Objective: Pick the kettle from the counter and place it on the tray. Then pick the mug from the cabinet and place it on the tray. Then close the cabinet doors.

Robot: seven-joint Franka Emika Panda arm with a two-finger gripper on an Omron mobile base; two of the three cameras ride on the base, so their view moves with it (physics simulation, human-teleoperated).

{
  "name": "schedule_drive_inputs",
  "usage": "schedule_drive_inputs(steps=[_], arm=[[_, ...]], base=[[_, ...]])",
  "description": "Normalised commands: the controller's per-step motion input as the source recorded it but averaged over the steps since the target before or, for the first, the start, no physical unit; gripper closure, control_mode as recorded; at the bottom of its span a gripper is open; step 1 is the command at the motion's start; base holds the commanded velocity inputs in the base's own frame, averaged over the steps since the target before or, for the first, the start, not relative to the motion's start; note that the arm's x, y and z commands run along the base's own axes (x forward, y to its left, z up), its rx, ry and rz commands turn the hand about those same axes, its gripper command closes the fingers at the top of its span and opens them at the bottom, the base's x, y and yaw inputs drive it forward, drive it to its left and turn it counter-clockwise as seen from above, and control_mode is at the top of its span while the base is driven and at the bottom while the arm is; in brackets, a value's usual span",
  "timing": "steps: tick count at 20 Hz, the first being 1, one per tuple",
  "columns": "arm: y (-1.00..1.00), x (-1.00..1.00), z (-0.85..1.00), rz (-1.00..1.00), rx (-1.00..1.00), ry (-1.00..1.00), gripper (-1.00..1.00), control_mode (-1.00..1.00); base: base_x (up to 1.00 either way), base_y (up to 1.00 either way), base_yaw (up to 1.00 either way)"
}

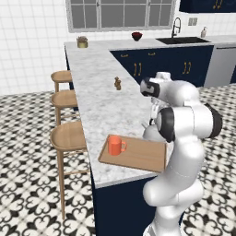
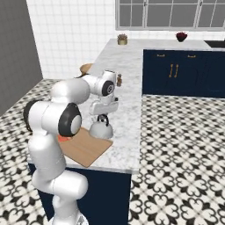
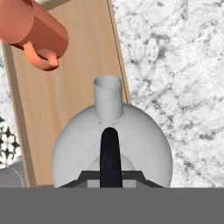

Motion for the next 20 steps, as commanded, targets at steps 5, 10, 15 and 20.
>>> schedule_drive_inputs(steps=[5,10,15,20], arm=[[0.31,-0.63,-0.11,-0.01,0.00,-0.10,1.00,-1.00],[0.29,-0.32,-0.41,-0.03,0.00,-0.17,1.00,-1.00],[0.22,-0.08,-0.40,-0.03,0.00,-0.12,1.00,-1.00],[0.11,0.02,-0.30,-0.01,0.00,-0.01,1.00,-1.00]], base=[[0.00,0.00,0.00],[0.00,0.00,0.00],[0.00,0.00,0.00],[0.00,0.00,0.00]])
